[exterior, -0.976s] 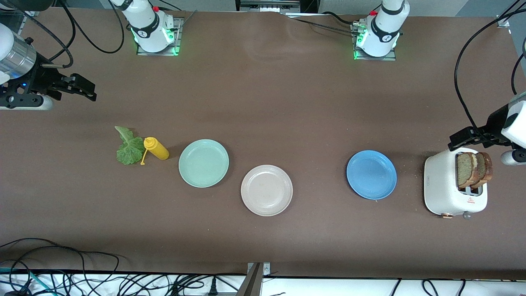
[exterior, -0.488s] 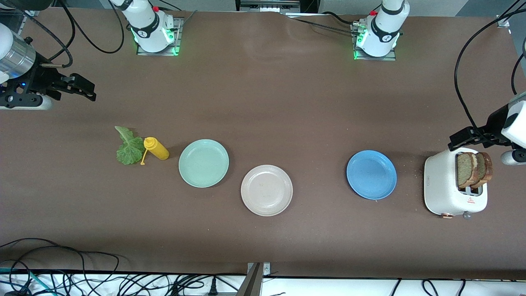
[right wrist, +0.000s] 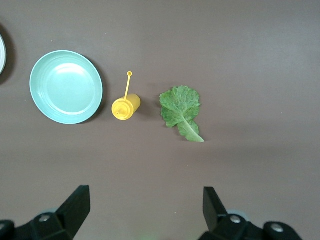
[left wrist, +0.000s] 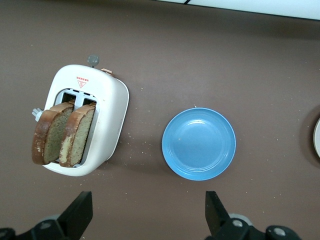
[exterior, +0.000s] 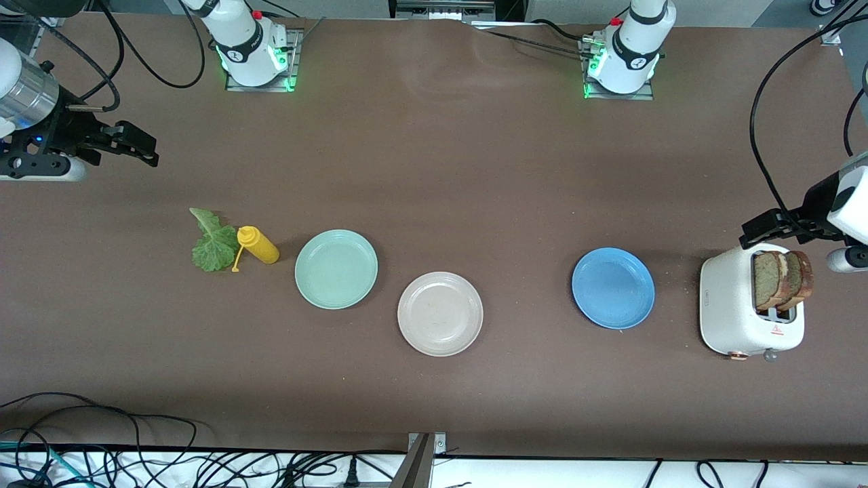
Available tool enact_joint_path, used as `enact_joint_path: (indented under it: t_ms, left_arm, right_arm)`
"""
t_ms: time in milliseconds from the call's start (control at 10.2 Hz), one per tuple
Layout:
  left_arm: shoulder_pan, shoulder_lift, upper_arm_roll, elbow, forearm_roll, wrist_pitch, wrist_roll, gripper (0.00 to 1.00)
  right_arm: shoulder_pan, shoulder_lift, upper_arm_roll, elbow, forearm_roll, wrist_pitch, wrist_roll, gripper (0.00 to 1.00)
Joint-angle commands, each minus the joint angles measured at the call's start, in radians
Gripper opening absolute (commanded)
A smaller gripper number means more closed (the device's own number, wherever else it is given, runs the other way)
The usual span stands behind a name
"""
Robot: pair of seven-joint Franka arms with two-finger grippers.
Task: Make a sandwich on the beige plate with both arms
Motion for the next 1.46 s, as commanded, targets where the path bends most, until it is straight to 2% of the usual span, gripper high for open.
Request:
enact_joint_path:
  t_ms: [0, 1366]
  left_arm:
    - [0.002, -0.004, -0.002, -0.003, 0.031, -0.007, 0.018, 0.99]
    - [0.0, -0.005, -0.003, 0.008, 0.031, -0.009, 0.012, 0.99]
  right_arm:
    - [0.002, 0.009, -0.003, 0.023, 0.006, -0.011, -0.003, 1.0]
    - [0.002, 0.01, -0.005, 0.022, 0.0, 0.031, 0.0, 1.0]
